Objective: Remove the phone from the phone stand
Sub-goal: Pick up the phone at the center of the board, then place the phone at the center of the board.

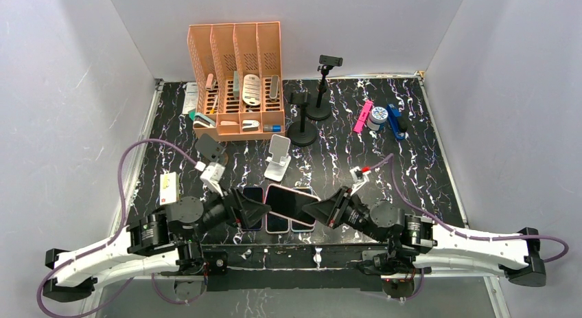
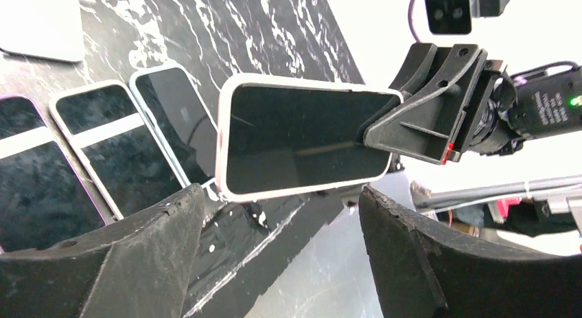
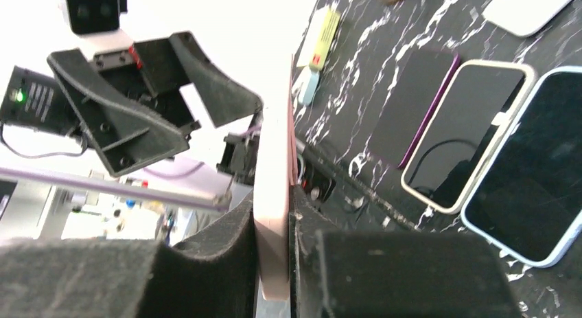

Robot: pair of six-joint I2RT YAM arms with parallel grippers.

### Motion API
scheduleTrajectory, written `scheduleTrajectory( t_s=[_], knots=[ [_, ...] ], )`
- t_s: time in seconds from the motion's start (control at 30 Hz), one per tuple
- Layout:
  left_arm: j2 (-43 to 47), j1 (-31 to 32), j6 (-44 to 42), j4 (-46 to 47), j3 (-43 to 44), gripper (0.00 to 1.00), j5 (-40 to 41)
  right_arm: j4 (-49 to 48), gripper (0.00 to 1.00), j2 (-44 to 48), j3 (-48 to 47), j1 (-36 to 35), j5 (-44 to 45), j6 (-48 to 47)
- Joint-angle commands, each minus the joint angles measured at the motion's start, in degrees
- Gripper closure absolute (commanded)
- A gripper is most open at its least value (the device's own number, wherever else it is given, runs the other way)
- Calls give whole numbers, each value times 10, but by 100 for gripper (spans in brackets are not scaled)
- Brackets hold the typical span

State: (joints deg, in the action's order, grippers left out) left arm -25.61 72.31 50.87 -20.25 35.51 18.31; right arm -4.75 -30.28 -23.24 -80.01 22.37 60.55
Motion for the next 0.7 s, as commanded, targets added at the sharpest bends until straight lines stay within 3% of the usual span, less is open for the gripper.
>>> scheduleTrajectory(
  t_s=[0.0,0.27,0.47,0.67],
  knots=[
    [31,4,-21,-25,27,20,97,-6,99,15,-53,0,127,-18],
    [39,4,-57,-32,43,20,158,4,99,4,-57,0,144,-14],
    [42,4,-79,-65,42,20,228,44,99,42,-13,0,267,50],
    [40,4,-110,-98,53,20,325,179,99,18,-13,0,403,173]
  ],
)
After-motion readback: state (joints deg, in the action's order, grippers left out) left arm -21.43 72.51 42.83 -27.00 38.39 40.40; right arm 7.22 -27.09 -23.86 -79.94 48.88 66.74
